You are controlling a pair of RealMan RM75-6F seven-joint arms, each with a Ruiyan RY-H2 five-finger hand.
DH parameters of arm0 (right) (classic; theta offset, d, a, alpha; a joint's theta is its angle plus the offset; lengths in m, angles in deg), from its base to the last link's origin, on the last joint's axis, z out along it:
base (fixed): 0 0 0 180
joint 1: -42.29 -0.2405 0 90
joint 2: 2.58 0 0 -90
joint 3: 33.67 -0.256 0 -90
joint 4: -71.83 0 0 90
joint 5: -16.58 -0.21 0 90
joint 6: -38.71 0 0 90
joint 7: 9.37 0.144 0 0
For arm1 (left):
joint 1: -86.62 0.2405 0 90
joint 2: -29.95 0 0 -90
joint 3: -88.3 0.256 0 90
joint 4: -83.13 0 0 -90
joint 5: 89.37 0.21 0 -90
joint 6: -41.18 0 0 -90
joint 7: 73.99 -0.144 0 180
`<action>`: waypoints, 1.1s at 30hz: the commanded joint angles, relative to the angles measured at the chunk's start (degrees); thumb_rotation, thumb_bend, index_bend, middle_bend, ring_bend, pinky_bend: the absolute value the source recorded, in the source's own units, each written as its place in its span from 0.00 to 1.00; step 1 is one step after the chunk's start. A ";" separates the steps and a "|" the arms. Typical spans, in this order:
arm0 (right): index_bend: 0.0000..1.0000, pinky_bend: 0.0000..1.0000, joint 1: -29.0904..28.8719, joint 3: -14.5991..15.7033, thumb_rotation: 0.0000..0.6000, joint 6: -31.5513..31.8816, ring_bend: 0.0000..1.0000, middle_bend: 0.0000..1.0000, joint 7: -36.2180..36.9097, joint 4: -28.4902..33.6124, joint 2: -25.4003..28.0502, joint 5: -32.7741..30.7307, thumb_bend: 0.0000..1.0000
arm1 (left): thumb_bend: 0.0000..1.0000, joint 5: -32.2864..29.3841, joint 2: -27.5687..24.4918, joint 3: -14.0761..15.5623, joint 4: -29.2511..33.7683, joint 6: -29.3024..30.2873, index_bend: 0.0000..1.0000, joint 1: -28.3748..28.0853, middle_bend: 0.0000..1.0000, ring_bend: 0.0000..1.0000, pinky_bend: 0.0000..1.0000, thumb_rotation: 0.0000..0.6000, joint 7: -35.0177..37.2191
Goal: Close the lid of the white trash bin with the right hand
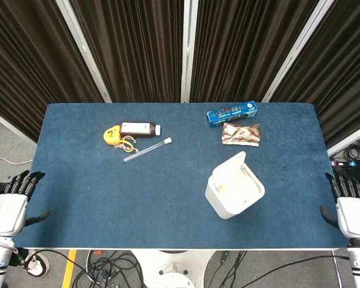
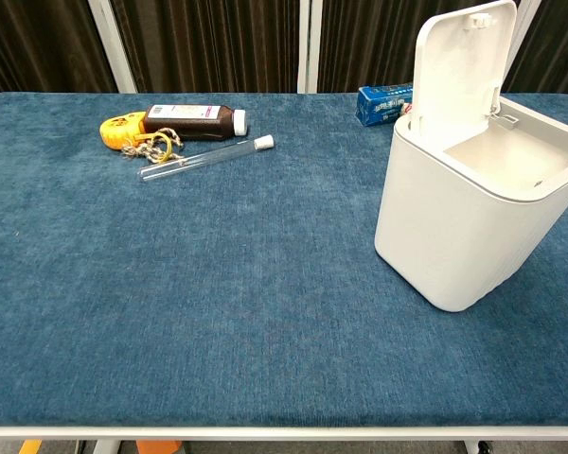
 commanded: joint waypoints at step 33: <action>0.00 0.00 -14.50 -5.23 1.00 -12.05 0.00 0.00 -6.44 20.31 11.37 9.37 0.97 | 0.00 0.04 0.85 0.45 -1.23 -0.52 0.15 -0.01 0.13 0.06 0.14 1.00 0.42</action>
